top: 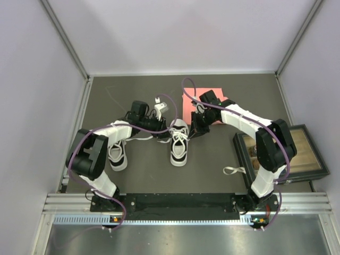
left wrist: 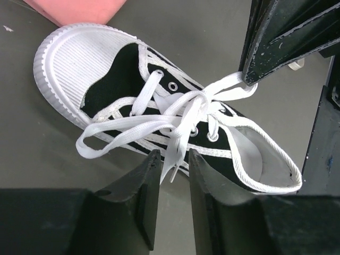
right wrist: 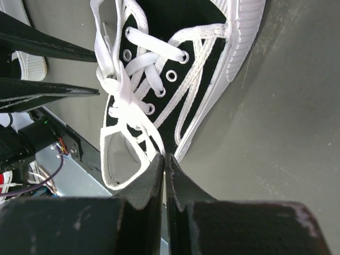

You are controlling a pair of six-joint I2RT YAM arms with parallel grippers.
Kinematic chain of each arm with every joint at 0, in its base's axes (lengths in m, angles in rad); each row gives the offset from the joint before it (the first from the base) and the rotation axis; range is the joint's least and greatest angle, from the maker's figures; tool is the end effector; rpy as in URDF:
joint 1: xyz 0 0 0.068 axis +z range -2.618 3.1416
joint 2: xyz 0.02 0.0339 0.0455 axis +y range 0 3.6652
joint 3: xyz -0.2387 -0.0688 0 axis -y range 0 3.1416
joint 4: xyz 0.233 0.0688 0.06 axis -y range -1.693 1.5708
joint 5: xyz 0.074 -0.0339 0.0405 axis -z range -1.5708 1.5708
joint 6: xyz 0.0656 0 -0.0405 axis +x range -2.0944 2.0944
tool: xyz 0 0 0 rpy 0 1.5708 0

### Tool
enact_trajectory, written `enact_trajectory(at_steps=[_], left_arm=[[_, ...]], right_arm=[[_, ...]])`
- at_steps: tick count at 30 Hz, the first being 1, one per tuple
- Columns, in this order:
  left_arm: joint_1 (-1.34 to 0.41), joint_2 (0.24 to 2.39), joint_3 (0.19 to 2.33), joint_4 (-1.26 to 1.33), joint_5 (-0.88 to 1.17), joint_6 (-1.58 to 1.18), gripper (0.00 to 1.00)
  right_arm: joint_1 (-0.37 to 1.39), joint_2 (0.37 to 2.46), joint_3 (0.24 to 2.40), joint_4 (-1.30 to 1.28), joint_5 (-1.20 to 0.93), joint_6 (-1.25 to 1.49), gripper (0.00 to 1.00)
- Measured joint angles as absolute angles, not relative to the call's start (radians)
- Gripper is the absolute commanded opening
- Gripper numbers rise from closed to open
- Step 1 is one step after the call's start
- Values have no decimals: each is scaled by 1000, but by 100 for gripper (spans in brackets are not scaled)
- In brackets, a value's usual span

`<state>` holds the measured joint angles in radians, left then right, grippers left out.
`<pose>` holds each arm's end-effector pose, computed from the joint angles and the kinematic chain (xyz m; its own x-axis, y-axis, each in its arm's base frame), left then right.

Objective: Tie the shoes

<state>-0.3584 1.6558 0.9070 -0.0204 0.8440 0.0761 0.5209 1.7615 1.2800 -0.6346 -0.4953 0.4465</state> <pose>0.2977 -0.1639 0.1549 -0.5935 0.2763 -0.7559 0.7833 0.4141 -0.4637 0.2945 0.2049 0.1748 -0.9701 -0.1186 -0.2117 -0.2218 0.7877 0.5748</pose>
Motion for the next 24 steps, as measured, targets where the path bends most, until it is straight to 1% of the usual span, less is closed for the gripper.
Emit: enact_trajectory(at_steps=[1,4,6,7,8,16,17,18,21,24], left_arm=[[-360,1660,910,-20,844,77,22],[-362,1668,916,-20,843,80,10],[-362,1668,918,-22,844,82,5],[-362,1668,918,-26,844,83,0],[-362,1668,918,-29,845,85,0],[-362,1652,918,-70,854,112,0],[-362,1648,918,-76,857,115,12],[-362,1645,918,-80,857,118,16],[-362,1644,918,-84,856,121,25],[-362,1645,918,-82,852,115,29]], right_arm=[[521,1762,1282,-637,-495,447,2],[521,1762,1288,-638,-495,447,2],[521,1762,1291,-637,-495,447,2],[521,1762,1292,-637,-495,447,2],[521,1762,1292,-637,-495,447,2],[521,1763,1292,-637,-495,448,1],[521,1763,1292,-637,-495,448,1],[521,1763,1292,-637,-495,448,1],[521,1763,1292,-637,-495,449,1],[521,1763,1292,-637,-495,450,1]])
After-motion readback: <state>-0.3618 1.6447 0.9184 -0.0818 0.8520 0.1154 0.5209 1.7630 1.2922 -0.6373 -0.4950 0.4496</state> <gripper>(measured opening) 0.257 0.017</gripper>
